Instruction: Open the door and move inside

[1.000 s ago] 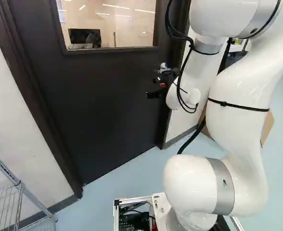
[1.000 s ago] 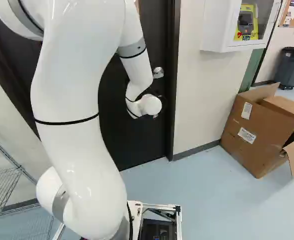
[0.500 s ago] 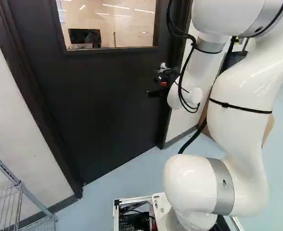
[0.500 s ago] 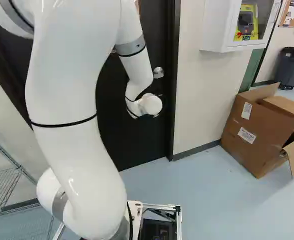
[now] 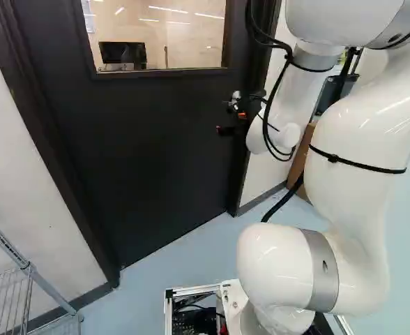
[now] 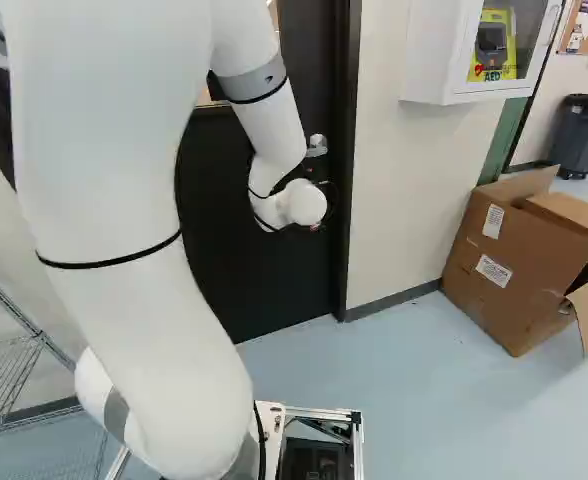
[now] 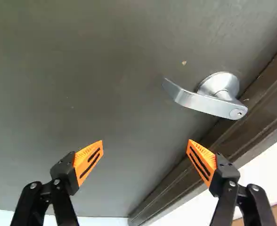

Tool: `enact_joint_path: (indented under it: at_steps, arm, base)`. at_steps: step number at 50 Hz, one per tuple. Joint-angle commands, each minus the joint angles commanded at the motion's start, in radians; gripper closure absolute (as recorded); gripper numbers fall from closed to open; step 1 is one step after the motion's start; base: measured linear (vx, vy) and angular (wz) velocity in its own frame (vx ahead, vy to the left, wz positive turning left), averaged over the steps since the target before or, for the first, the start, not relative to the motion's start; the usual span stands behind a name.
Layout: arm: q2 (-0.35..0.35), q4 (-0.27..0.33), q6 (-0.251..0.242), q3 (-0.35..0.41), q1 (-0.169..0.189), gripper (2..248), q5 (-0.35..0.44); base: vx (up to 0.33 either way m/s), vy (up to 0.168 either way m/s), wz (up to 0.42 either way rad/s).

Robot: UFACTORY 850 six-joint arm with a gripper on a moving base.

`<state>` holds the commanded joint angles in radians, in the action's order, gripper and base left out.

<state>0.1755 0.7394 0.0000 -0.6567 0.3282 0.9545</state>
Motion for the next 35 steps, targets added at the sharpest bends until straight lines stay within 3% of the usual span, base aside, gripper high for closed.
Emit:
enact_joint_path:
  at_steps: [35]
  arm:
    - [-0.075, 0.0, 0.0, -0.009, 0.001, 3, 0.0]
  base:
    - [0.0, 0.0, 0.0]
